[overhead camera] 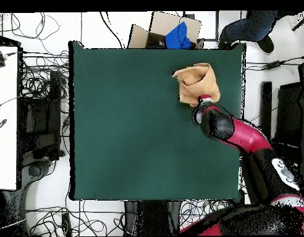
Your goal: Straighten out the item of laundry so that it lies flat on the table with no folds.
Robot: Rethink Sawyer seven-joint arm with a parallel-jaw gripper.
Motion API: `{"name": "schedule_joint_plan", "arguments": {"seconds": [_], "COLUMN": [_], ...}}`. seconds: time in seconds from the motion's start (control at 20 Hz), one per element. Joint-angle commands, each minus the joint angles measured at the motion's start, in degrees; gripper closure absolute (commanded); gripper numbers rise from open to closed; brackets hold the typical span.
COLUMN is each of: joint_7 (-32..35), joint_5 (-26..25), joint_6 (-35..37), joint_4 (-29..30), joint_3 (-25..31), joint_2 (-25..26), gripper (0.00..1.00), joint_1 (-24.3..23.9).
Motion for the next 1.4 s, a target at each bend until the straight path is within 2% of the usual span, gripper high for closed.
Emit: {"name": "schedule_joint_plan", "arguments": {"seconds": [0.05, 0.3, 0.4, 0.45, 0.65, 1.15, 1.4], "joint_7": [13.6, 14.8, 14.7, 14.4, 13.9, 10.5, 9.3], "joint_5": [13.4, 21.4, 25.5, 29.1, 37.0, 49.7, 53.8], "joint_6": [27.3, 26.0, 24.9, 24.3, 24.4, 20.2, 16.6], "joint_4": [6.9, 11.0, 13.3, 15.3, 19.1, 25.6, 26.8], "joint_3": [-4.3, -2.6, -0.7, 2.0, 5.3, 10.1, 12.2], "joint_2": [-0.3, -0.5, -0.4, 0.2, 0.2, -1.0, -0.6], "gripper": [1.00, 1.00, 1.00, 1.00, 1.00, 1.00, 1.00], "joint_1": [10.3, 10.4, 9.9, 8.5, 8.3, 9.5, 10.4]}}
